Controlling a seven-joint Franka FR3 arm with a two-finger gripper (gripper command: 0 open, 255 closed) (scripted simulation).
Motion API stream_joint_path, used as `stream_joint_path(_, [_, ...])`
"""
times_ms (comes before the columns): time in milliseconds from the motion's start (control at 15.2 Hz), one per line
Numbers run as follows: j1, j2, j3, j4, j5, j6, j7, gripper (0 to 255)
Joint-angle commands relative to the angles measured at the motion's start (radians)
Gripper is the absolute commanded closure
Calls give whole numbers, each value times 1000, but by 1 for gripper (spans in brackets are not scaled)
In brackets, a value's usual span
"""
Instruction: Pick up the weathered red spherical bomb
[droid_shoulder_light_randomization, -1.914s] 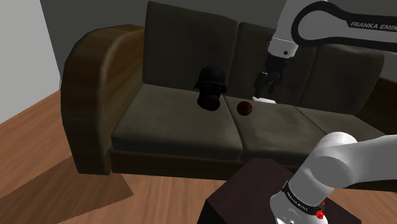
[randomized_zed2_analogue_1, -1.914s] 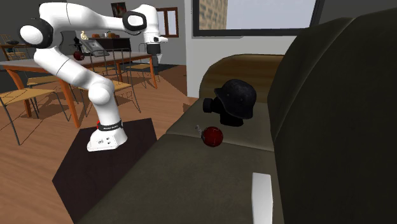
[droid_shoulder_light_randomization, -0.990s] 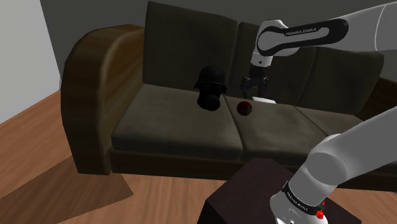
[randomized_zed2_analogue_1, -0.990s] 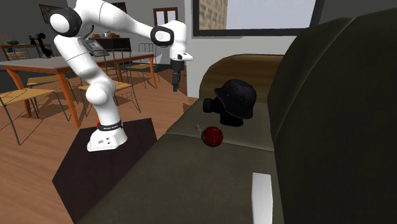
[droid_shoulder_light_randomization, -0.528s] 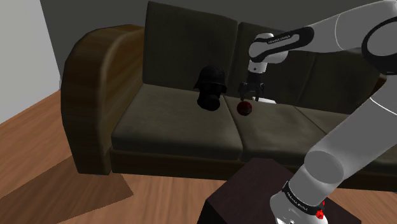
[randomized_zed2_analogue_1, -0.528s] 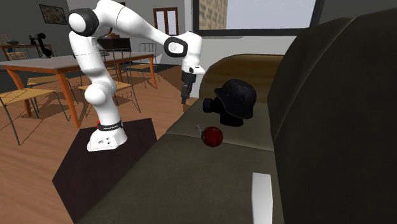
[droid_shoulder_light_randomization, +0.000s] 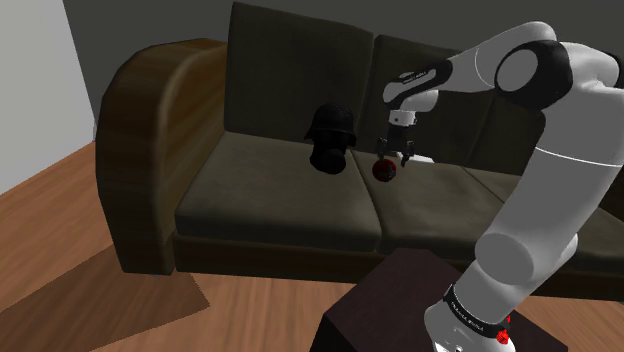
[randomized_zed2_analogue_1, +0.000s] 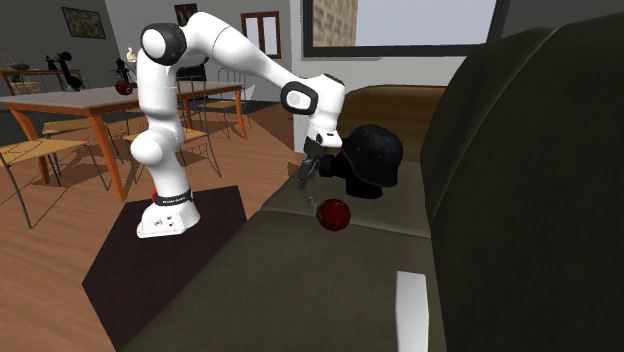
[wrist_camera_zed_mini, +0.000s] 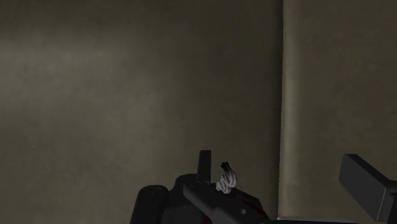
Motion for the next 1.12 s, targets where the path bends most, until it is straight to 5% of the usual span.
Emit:
stream_joint_path(0, [-24, 76, -14, 62, 26, -8, -4, 0])
stream_joint_path(198, [-63, 183, -29, 147, 63, -21, -8, 0])
stream_joint_path(792, [-69, 235, -21, 113, 81, 63, -17, 0])
stream_joint_path(858, [-68, 233, -20, 112, 80, 62, -15, 255])
stream_joint_path(1056, [-67, 232, -20, 111, 80, 62, -14, 255])
